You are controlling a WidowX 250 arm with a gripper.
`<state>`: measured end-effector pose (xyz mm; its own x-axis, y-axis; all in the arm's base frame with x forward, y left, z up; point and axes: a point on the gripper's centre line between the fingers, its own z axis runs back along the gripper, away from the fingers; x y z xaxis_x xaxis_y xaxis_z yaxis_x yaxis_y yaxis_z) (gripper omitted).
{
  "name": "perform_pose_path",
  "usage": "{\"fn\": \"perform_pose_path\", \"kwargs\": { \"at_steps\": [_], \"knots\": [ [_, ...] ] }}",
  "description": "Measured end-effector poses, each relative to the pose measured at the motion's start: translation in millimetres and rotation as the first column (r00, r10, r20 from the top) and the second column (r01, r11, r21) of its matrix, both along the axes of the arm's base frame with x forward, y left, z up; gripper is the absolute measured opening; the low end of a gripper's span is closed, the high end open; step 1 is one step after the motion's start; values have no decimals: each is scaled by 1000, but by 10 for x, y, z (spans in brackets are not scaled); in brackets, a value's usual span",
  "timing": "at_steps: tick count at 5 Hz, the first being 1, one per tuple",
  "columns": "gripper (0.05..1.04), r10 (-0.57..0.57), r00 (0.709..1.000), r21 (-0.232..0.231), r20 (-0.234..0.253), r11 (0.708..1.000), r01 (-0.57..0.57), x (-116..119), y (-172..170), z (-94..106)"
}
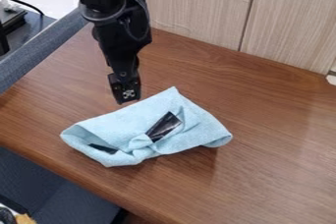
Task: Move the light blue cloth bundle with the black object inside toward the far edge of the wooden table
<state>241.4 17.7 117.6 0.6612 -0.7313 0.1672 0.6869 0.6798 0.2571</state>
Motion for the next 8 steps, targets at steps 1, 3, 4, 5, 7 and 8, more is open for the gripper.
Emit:
{"fn": "perform_pose_path", "kwargs": {
  "at_steps": [1,3,4,5,7,8],
  "knots": [
    [1000,-2,1000,-1,-23,1000,2,-19,-2,-85],
    [1000,-9,996,-13,-86,1000,8,108,32,-616],
    [1001,-19,995,-21,-98,1000,17,180,26,-928],
    [1001,-43,990,-43,-138,998,37,196,28,-1164],
    [1001,-23,991,-109,-135,994,8,403,120,-1288],
    [1001,0,992,-121,-127,993,-15,582,231,-1273]
  ]
}}
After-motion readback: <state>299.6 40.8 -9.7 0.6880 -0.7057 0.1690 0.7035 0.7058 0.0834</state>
